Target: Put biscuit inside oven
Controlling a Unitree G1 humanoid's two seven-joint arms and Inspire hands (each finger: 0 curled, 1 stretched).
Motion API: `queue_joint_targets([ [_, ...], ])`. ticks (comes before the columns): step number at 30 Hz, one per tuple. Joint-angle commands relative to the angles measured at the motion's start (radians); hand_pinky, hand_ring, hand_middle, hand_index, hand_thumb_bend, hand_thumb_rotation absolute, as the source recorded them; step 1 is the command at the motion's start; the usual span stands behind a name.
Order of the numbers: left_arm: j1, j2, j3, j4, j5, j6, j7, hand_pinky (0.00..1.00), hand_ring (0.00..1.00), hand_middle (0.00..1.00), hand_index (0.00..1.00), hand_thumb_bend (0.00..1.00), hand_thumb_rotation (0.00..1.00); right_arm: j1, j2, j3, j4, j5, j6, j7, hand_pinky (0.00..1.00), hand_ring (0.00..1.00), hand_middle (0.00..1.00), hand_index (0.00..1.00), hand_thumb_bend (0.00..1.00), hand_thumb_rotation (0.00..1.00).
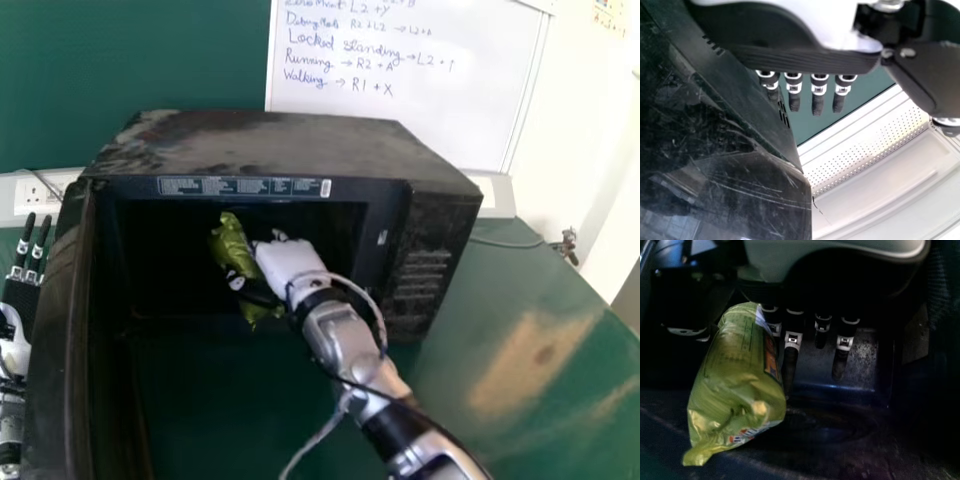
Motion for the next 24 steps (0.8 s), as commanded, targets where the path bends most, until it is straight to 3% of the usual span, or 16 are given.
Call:
queue_joint_targets([
  [1,0.062,-0.058,-0.002,0.05,0.001,0.013,0.003,0.0,0.14,0.42,0.8,0.34,0.5,-0.05,0.015,0.015,0.055,0.011,-0.017,-0.048,0.69,0.62,0.54,0.46,0.52,0.0],
  [9,0.061,-0.062,-0.004,0.049,0.006,-0.006,0.002,0.0,0.12,0.41,0.8,0.32,0.52,-0.139,0.051,0.042,0.256,0.039,-0.055,-0.174,0.63,0.59,0.53,0.47,0.53,0.0],
  [13,0.06,-0.061,-0.005,0.054,0.006,-0.01,-0.004,0.0,0.13,0.41,0.81,0.32,0.54,-0.174,0.071,0.046,0.354,0.06,-0.075,-0.25,0.58,0.52,0.48,0.49,0.53,0.0],
  [19,0.063,-0.063,-0.004,0.05,0.004,-0.007,0.009,0.0,0.14,0.41,0.8,0.34,0.51,-0.215,0.086,0.056,0.463,0.084,-0.102,-0.322,0.61,0.51,0.45,0.54,0.52,0.0],
  [24,0.062,-0.062,-0.005,0.051,0.003,-0.004,0.002,0.0,0.14,0.41,0.81,0.32,0.55,-0.232,0.089,0.071,0.503,0.091,-0.107,-0.364,0.63,0.53,0.48,0.49,0.53,0.0],
])
